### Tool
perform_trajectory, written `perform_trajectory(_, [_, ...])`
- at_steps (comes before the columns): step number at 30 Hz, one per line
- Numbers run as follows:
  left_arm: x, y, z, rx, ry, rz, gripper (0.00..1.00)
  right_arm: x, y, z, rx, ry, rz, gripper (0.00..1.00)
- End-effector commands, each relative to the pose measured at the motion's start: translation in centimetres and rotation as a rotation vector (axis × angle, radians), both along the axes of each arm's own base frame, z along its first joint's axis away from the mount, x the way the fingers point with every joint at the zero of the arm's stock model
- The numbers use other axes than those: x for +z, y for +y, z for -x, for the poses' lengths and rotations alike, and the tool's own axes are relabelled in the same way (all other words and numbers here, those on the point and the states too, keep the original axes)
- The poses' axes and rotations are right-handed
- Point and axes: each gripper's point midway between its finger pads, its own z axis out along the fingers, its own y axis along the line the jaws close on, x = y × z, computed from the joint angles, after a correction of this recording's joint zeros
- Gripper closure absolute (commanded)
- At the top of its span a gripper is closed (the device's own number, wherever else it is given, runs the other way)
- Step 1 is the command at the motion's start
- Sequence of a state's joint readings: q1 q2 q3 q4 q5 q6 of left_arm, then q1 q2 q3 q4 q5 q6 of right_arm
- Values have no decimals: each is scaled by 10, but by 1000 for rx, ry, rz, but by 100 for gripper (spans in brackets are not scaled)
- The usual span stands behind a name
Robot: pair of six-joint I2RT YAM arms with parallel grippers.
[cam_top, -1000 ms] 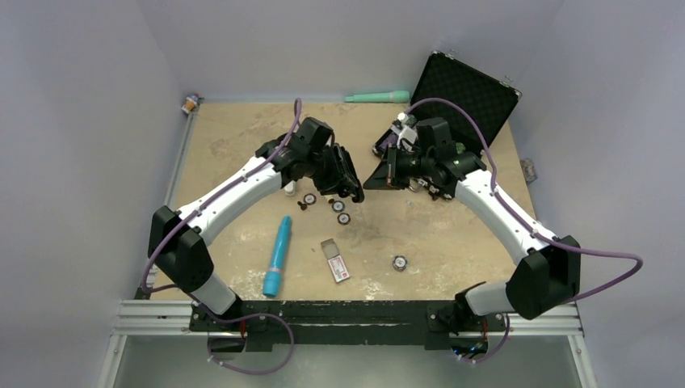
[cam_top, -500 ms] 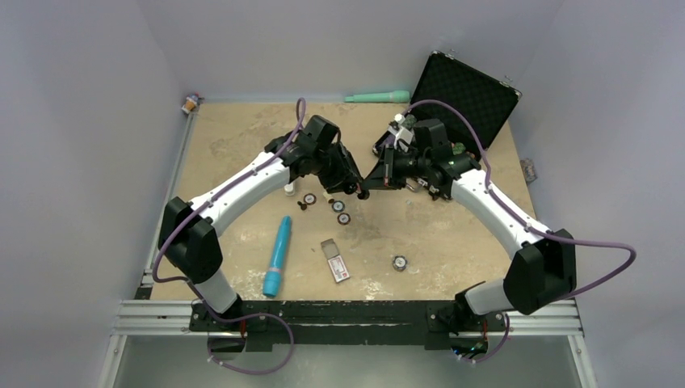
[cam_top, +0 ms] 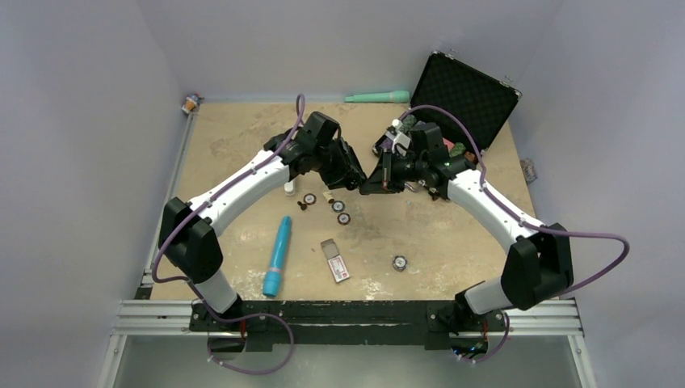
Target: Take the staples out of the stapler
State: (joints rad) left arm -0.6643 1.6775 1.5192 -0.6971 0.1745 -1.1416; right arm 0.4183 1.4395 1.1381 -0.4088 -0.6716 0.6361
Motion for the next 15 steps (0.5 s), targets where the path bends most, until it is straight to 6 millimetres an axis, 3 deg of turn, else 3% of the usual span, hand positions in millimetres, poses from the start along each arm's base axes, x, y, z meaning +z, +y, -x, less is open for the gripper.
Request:
perform_trajectory(1, [43, -15, -13, -12, -117, 92, 100, 1, 3, -6, 13, -36, -15, 100])
perform_trajectory(15, [47, -10, -3, -34, -122, 102, 100, -21, -1, -9, 7, -22, 40, 100])
